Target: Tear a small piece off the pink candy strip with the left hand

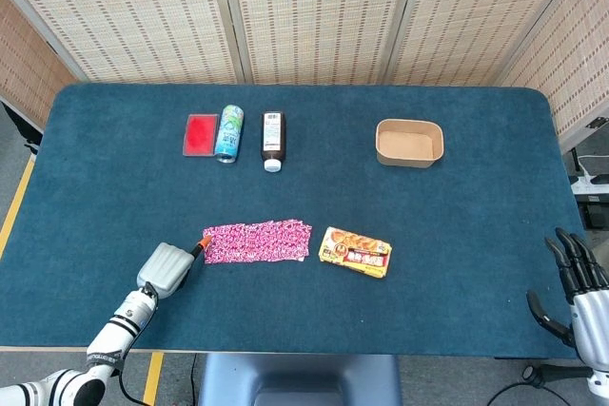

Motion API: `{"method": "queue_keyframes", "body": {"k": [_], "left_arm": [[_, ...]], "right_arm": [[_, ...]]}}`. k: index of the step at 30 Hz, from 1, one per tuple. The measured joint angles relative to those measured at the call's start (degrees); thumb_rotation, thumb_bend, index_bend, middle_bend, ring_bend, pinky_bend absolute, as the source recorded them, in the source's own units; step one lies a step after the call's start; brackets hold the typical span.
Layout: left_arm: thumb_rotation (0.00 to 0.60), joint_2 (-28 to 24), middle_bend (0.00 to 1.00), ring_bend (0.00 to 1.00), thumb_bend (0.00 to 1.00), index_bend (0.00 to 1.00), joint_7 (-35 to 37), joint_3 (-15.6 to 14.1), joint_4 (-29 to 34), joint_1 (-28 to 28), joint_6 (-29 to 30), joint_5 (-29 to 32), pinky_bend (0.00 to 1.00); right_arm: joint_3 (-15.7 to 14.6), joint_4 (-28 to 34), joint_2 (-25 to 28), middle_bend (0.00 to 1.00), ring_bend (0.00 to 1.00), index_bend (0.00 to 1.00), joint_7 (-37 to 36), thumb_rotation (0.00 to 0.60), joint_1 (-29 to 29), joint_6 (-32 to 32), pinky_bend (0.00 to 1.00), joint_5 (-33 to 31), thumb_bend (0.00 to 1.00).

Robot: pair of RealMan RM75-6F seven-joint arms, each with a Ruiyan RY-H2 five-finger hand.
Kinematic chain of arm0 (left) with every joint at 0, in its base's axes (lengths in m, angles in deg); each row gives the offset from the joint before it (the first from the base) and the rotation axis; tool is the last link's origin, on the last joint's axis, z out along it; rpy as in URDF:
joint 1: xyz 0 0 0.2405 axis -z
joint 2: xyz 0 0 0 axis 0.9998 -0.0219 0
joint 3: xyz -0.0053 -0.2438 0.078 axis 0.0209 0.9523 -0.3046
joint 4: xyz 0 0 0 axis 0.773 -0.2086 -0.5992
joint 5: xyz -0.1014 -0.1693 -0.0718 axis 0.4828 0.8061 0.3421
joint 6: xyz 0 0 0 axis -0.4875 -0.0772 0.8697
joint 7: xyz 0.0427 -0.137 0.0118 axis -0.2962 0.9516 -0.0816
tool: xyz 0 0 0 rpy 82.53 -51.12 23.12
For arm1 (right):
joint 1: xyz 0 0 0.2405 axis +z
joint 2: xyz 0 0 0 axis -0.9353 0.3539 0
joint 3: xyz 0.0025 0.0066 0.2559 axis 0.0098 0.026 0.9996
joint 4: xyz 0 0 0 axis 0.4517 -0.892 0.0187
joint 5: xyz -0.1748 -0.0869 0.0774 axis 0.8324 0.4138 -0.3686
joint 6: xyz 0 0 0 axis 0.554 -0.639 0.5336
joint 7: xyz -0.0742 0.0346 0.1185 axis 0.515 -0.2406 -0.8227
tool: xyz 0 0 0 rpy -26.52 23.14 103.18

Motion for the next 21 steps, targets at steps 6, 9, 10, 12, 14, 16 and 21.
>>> {"method": "queue_keyframes", "body": {"k": [6,9,10,12,14,16,21], "left_arm": [[0.6,0.68,0.71,0.67,0.81,0.0,-1.0,-0.56,-0.83,1.16,-1.02,2.56,0.61],[0.6,0.79,0.71,0.67,0.81,0.0,-1.29,-0.91,-1.02,1.78,-1.37,3.61,0.61],[0.6,0.79,0.71,0.67,0.81,0.0,-1.31,-1.02,-1.04,1.94,-1.45,3.82,0.61],[0.6,0.75,0.71,0.67,0.81,0.0,-1.31,-1.25,-1.05,2.23,-1.57,4.26,0.61],[0.6,0.72,0.71,0.67,0.81,0.0,-1.27,-1.48,-1.08,2.48,-1.65,4.66,0.61],[0.6,0.68,0.71,0.67,0.81,0.01,-1.28,-1.65,-1.1,2.66,-1.71,5.05,0.61],[0.6,0.58,0.71,0.67,0.81,0.09,-1.67,-2.06,-1.18,3.15,-1.8,6.71,0.62]], "right_arm": [[0.09,0.09,0.1,0.0,0.0,0.0,-0.46,0.6,-0.07,-0.16,0.27,-0.06,0.33],[0.09,0.16,0.15,0.0,0.0,0.0,-0.48,0.6,-0.07,-0.05,0.27,-0.11,0.33],[0.09,0.2,0.17,0.0,0.0,0.0,-0.47,0.6,-0.07,-0.02,0.27,-0.12,0.33],[0.1,0.23,0.18,0.0,0.0,0.0,-0.44,0.6,-0.07,0.02,0.27,-0.15,0.33],[0.11,0.29,0.22,0.0,0.0,0.0,-0.46,0.6,-0.07,0.08,0.27,-0.19,0.33],[0.09,0.33,0.25,0.0,0.0,0.0,-0.49,0.6,-0.09,0.11,0.27,-0.18,0.33],[0.09,0.4,0.31,0.0,0.0,0.0,-0.6,0.6,-0.11,0.12,0.27,-0.17,0.33]]}}
